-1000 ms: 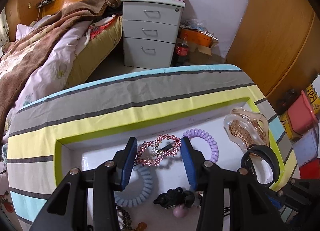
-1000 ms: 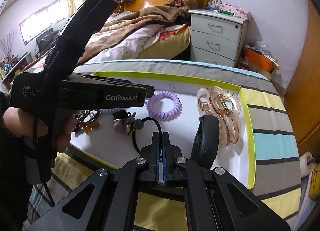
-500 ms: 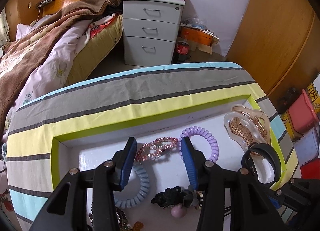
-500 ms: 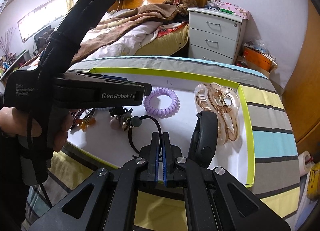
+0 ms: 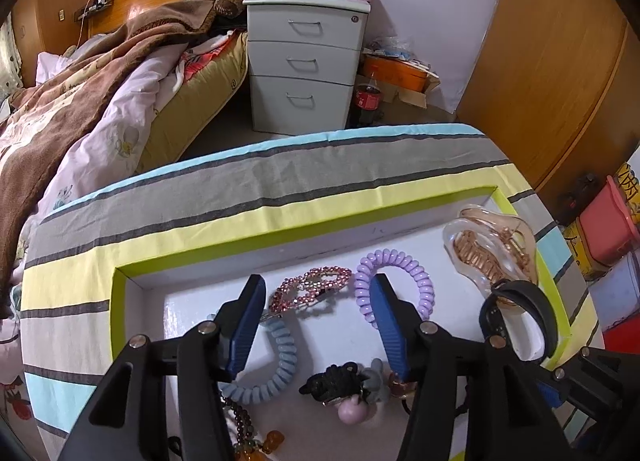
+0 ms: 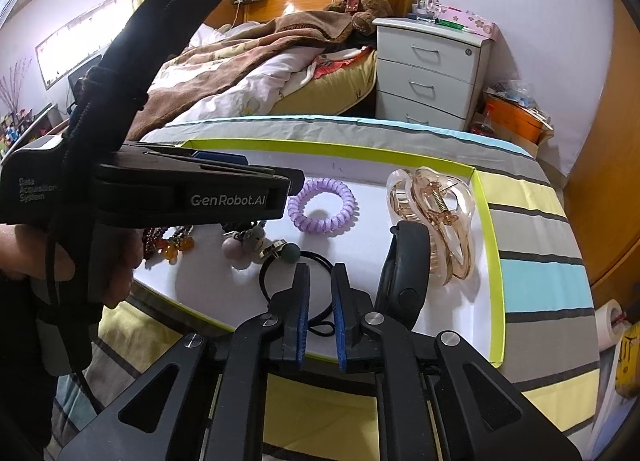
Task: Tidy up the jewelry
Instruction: 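Lower the rhinestone clip and black hair tie into the green box, open both tools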
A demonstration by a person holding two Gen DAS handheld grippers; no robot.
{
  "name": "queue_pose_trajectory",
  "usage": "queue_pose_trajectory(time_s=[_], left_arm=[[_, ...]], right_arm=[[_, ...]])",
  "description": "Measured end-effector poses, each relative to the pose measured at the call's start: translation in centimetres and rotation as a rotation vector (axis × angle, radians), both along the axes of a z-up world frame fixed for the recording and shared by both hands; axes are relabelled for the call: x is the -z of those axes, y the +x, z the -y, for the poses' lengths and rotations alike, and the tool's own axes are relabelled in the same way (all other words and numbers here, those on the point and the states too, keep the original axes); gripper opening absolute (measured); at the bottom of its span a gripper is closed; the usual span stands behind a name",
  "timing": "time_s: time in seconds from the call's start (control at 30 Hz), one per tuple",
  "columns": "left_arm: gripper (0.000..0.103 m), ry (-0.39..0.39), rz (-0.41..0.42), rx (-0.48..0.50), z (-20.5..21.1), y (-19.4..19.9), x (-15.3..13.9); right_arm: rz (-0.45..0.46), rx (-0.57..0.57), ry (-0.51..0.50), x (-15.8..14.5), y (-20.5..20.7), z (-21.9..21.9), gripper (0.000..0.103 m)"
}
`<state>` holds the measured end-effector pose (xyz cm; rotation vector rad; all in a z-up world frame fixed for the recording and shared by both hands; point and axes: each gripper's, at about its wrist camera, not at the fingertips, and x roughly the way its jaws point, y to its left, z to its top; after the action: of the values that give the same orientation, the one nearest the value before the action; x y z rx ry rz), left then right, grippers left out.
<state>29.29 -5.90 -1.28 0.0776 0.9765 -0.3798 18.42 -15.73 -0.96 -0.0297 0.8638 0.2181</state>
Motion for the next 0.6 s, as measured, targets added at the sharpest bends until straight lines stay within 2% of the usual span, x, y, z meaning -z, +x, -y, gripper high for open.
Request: queue_pose_trajectory(time_s=[0.2, 0.4, 0.6], left_arm=[[0.059, -0.006, 0.023, -0.003, -0.2, -1.1, -1.0], [0.061, -0.01, 0.058, -0.029, -1.1, -2.7, -2.4], [0.061, -0.033, 0.088, -0.083, -2.6, -5.3, -3.7]], right_arm=[[0.022, 0.004, 0.02, -0.7, -0.8, 0.3, 0.013], [0.044, 0.017, 0.037, -1.5, -1.9, 0.6, 0.028], [0.064, 0.028, 0.048, -2.2, -3.1, 0.7, 0.028]])
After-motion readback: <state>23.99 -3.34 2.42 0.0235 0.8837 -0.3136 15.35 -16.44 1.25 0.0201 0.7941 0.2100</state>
